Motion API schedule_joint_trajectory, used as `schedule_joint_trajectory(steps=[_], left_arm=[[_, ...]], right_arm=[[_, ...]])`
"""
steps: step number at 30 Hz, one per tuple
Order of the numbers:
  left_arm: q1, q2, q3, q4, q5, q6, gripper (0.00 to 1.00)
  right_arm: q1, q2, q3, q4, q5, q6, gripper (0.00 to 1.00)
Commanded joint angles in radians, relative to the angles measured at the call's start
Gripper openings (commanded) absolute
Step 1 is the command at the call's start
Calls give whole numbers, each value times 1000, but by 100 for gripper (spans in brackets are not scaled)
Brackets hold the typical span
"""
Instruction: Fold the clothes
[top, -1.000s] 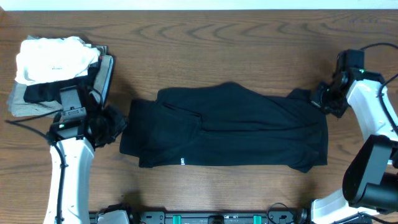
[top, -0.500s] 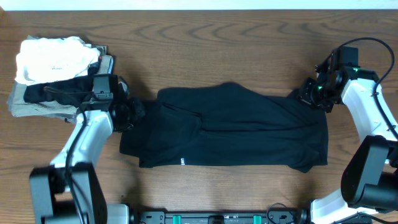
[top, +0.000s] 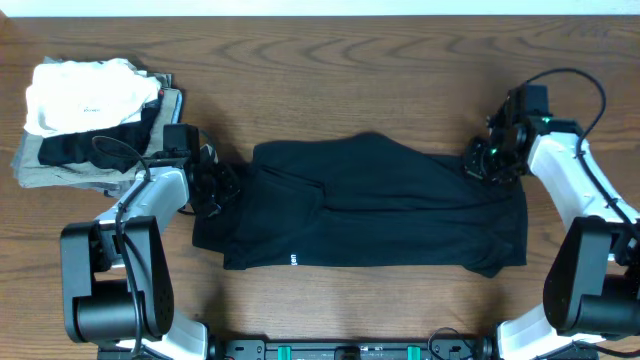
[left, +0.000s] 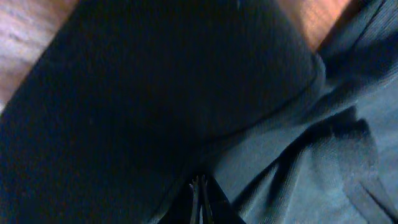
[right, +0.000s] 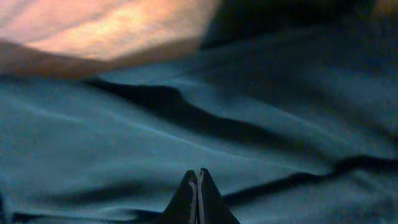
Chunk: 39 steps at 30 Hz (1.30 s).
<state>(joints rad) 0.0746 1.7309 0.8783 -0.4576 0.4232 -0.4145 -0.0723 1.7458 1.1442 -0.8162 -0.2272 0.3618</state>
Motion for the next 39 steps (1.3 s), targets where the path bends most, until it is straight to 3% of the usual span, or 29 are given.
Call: schedule_joint_trajectory(steps=[1,4,25,35,37,39], left_arm=[[-2,15,-5,-42,-59,-15,6],[-1,16,-5,-102,-159,-77,6],[-1,-2,-5,-333,-238,-121,6],[-2,-137,-5,-368,-242,-110,6],[-2,-188,-5,-367,-242,-100,7],[-2,-235,-3,-364,-242,-79,15]], right_arm=[[5,-4,-47,13,76,90,2],[5,-4,-88,22,116,152,1],[-95,-5,-199,-5,265,298,1],[-130,-45,-198,-88,386,404,1],[-130,-80,-198,-93,388,405,1],[-130,-129,-196,-93,388,405,1]])
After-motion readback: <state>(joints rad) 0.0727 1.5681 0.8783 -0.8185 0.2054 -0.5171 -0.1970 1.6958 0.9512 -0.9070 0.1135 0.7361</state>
